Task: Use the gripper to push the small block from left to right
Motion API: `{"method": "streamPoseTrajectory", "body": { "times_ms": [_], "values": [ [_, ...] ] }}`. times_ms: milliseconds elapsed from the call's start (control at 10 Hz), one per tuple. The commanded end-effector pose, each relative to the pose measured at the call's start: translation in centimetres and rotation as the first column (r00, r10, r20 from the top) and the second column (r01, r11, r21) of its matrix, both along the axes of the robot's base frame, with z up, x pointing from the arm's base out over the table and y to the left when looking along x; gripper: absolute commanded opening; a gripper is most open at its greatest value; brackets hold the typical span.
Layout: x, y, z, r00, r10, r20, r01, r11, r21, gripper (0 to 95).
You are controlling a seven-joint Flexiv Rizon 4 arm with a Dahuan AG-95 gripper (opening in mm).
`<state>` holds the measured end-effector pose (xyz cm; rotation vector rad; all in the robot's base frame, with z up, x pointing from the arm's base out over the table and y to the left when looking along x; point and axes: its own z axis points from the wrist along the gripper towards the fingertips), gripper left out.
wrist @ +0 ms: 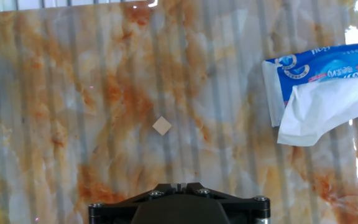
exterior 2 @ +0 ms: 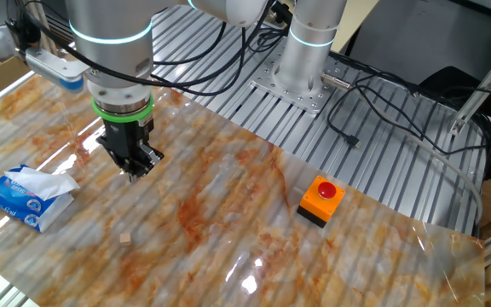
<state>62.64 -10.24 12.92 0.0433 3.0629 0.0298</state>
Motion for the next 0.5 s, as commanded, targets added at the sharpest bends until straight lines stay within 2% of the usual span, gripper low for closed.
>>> {"method": "streamPoseTrajectory", "body": {
  "times_ms": [100, 200, 400, 500],
  "values": [
    [0.02, 0.04, 0.02, 0.999, -0.053, 0.001, 0.053, 0.999, 0.011, 0.0],
    [0.02, 0.04, 0.02, 0.997, -0.079, 0.014, 0.079, 0.997, 0.017, 0.0],
    [0.02, 0.04, 0.02, 0.996, -0.089, 0.025, 0.089, 0.996, 0.015, 0.0],
    [0.02, 0.04, 0.02, 0.996, -0.089, 0.02, 0.089, 0.996, 0.013, 0.0]
  ]
}}
